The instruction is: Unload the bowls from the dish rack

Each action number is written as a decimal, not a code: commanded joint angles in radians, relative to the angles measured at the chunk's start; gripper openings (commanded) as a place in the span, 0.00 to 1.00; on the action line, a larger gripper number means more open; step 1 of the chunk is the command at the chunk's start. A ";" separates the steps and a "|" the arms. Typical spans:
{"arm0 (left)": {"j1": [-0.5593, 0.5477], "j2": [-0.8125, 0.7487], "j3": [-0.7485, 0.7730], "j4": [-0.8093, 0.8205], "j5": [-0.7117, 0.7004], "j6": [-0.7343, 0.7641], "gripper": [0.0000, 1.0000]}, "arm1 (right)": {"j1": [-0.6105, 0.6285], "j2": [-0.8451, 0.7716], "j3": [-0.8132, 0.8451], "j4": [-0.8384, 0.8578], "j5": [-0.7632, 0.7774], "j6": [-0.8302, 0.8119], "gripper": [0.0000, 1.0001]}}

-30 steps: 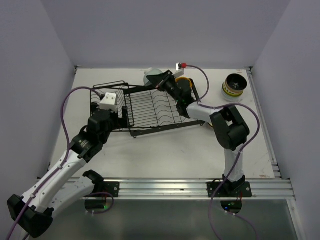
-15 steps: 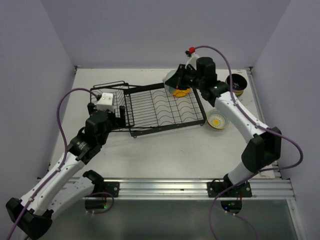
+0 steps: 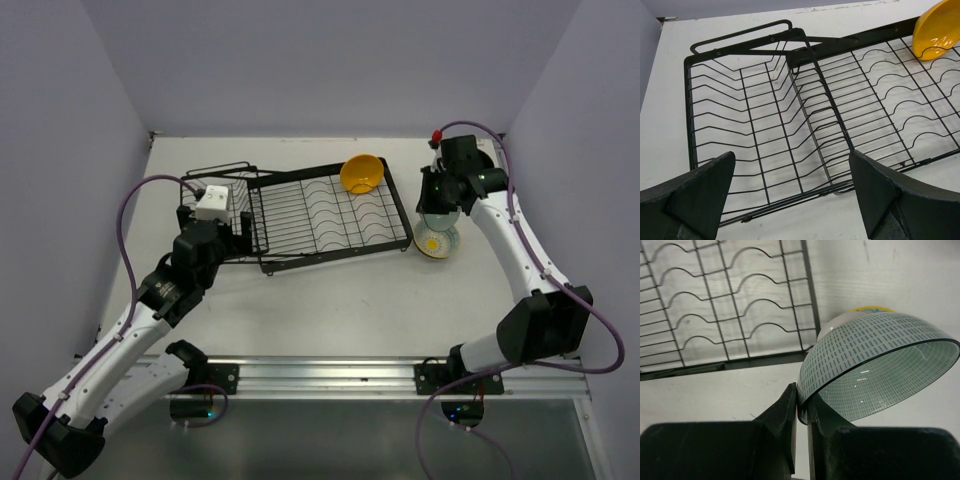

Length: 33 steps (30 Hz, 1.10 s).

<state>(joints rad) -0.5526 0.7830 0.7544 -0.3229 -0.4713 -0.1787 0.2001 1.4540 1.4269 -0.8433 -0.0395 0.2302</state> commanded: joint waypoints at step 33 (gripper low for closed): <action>-0.004 0.007 0.000 0.025 0.026 0.010 1.00 | -0.082 0.190 -0.072 -0.002 -0.011 -0.040 0.34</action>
<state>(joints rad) -0.5526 0.7910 0.7544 -0.3225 -0.4488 -0.1791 0.1223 1.6382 1.3182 -0.8581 -0.0418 0.2035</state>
